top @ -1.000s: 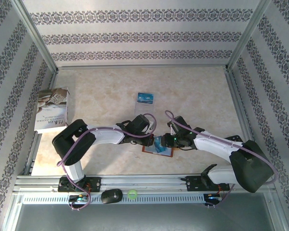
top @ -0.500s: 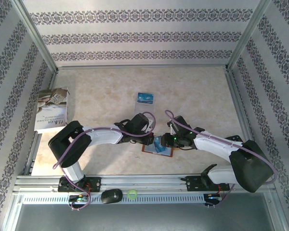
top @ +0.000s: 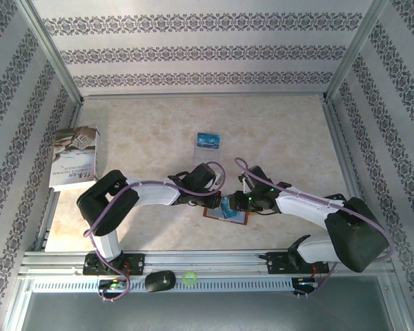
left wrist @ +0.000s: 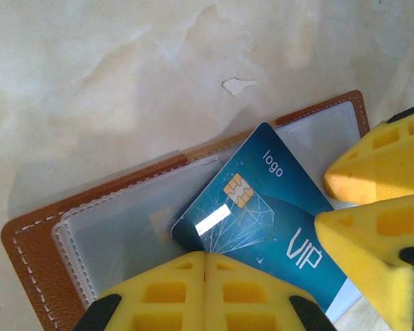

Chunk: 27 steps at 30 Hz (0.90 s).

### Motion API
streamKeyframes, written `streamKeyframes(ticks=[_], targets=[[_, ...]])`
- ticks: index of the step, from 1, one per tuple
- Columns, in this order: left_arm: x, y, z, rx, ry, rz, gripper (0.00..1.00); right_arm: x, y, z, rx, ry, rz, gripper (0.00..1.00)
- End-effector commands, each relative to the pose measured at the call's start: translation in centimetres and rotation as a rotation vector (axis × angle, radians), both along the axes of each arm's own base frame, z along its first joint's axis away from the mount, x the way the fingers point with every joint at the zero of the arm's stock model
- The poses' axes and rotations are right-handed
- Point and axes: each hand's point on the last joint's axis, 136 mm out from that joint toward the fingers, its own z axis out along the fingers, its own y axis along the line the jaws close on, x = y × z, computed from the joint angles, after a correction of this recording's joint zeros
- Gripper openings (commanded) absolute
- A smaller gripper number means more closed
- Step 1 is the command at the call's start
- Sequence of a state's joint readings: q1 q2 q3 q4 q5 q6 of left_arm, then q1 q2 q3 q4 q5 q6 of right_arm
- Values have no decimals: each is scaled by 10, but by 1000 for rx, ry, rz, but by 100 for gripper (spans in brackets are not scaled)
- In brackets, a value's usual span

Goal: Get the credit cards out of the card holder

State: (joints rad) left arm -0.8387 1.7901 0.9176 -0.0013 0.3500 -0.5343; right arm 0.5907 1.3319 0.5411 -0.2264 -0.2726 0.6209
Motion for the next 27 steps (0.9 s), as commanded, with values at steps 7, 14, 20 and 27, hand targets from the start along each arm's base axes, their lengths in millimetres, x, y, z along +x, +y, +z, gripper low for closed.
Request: streamKeyframes(ticks=[7, 14, 20, 27], targets=[[-6, 13, -25, 82, 24, -2, 0, 2, 15, 2, 77, 13, 29, 30], [-5, 12, -20, 71, 18, -2, 0, 3, 6, 3, 37, 3, 1, 16], [-5, 15, -15, 62, 10, 12, 1, 2, -10, 7, -17, -37, -41, 9], [-3, 18, -4, 15, 5, 24, 11, 5, -11, 33, 18, -116, -34, 0]])
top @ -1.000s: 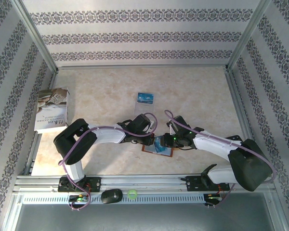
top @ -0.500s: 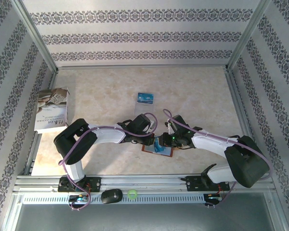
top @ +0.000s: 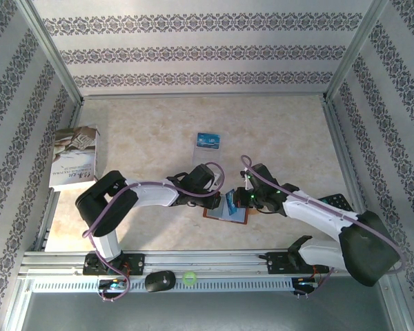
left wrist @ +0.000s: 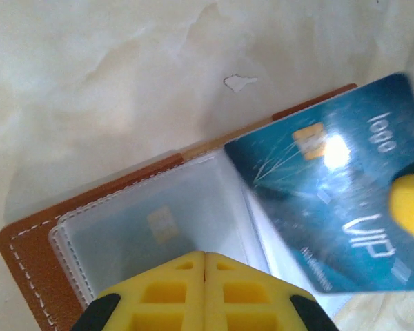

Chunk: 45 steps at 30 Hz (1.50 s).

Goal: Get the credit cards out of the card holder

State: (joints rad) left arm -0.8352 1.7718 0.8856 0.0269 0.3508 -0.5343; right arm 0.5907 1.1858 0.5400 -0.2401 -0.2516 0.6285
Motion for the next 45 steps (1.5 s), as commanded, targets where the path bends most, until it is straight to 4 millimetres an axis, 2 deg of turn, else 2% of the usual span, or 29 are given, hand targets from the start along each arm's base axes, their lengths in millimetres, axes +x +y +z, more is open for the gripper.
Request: streamKeyframes(ticks=[1, 5, 8, 12, 15, 17, 19, 20, 26, 30, 32, 38, 45], targets=[[-1, 12, 0, 11, 10, 19, 13, -2, -10, 3, -29, -16, -10, 0], [5, 8, 30, -72, -26, 28, 25, 7, -1, 28, 13, -89, 25, 0], [12, 16, 60, -125, -71, 57, 37, 20, 9, 51, 33, -157, 57, 0], [20, 46, 80, -166, -90, 134, 52, 54, 27, 95, 9, -300, 147, 0], [21, 74, 84, -200, -74, 205, 59, 86, 42, 113, -72, -388, 240, 0], [20, 90, 87, -213, -71, 244, 64, 110, 50, 118, -140, -431, 303, 0], [17, 102, 91, -218, -73, 271, 84, 132, 56, 120, -180, -450, 364, 0], [15, 107, 92, -216, -74, 279, 99, 142, 59, 120, -201, -458, 401, 0], [10, 139, 100, -183, -81, 348, 100, 194, 69, 117, -362, -484, 615, 0], [11, 155, 104, -177, -99, 403, 100, 212, 75, 102, -443, -475, 773, 0], [13, 160, 105, -167, -100, 420, 100, 222, 77, 104, -457, -499, 823, 0], [20, 164, 102, -137, -88, 428, 100, 233, 91, 118, -392, -593, 911, 0], [25, 169, 93, -117, -63, 453, 100, 235, 91, 97, -408, -538, 1022, 0]])
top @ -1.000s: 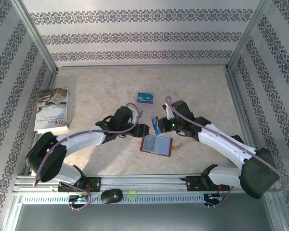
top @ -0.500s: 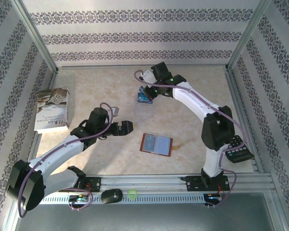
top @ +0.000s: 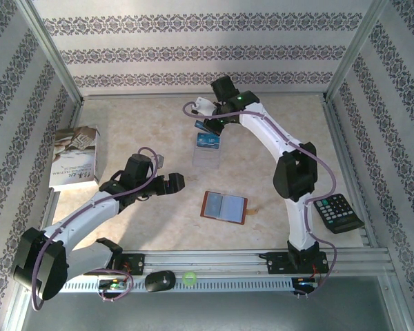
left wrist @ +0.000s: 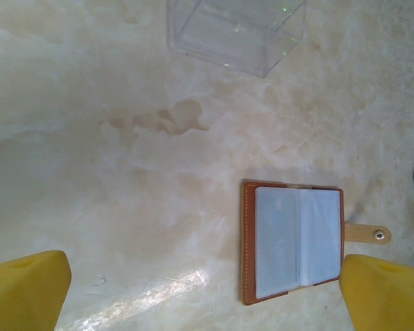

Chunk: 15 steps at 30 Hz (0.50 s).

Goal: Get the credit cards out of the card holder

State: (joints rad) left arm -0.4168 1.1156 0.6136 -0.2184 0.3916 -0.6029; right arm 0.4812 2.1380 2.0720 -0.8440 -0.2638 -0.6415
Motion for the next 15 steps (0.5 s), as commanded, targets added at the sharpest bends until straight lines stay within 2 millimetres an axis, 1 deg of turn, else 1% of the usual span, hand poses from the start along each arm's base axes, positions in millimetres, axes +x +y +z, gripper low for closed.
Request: streamKeyframes(ticks=[1, 3, 6, 15], targets=[[5, 7, 5, 15, -6, 16, 100, -7, -5, -25, -59, 71, 82, 0], [5, 9, 4, 16, -4, 21, 100, -4, -9, -34, -86, 79, 86, 0], [6, 10, 2, 20, 2, 29, 100, -2, -12, -41, -119, 76, 93, 0], [8, 9, -3, 13, 14, 37, 100, 5, -13, -47, -139, 47, 90, 0]])
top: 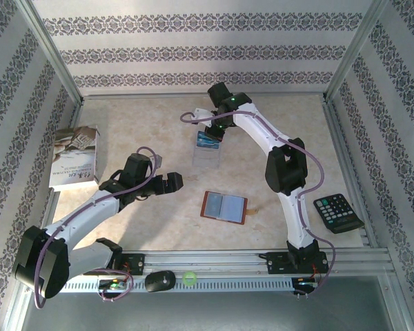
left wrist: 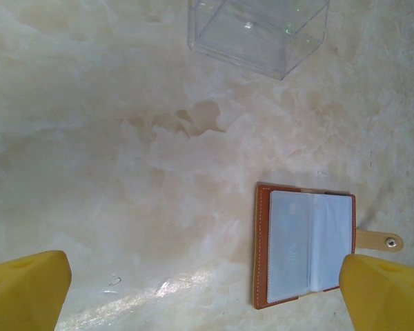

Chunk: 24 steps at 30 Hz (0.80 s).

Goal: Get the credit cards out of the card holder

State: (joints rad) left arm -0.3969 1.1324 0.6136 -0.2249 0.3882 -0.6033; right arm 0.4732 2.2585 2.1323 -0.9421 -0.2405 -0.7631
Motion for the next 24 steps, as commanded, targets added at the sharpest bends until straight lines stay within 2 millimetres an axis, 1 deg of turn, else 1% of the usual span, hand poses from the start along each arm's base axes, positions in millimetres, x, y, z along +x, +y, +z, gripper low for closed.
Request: streamKeyframes(ticks=[1, 4, 6, 12, 17, 18, 19, 21, 22, 24], targets=[[6, 3, 4, 0, -7, 15, 100, 7, -3, 5, -12, -34, 9, 0], [6, 3, 2, -1, -7, 14, 100, 9, -3, -1, -22, -33, 12, 0], [5, 3, 1, 3, -6, 14, 100, 14, -6, -7, -44, -44, 5, 0], [5, 3, -1, 3, -1, 11, 100, 20, -4, -13, -48, -61, 5, 0], [6, 1, -1, -7, -5, 4, 100, 17, -1, -16, -47, -54, 13, 0], [6, 0, -2, -8, -3, 1, 100, 18, -1, -16, -47, -55, 10, 2], [5, 0, -2, -12, -2, 1, 100, 20, -1, -15, -46, -64, 1, 8], [5, -1, -2, -18, 0, -1, 100, 24, 0, -10, -33, -87, -23, 26], [4, -1, -2, -21, 1, 1, 100, 26, 1, -6, -18, -98, -32, 32], [3, -2, -2, -29, -2, 0, 100, 30, 6, 8, 28, -137, -54, 38]])
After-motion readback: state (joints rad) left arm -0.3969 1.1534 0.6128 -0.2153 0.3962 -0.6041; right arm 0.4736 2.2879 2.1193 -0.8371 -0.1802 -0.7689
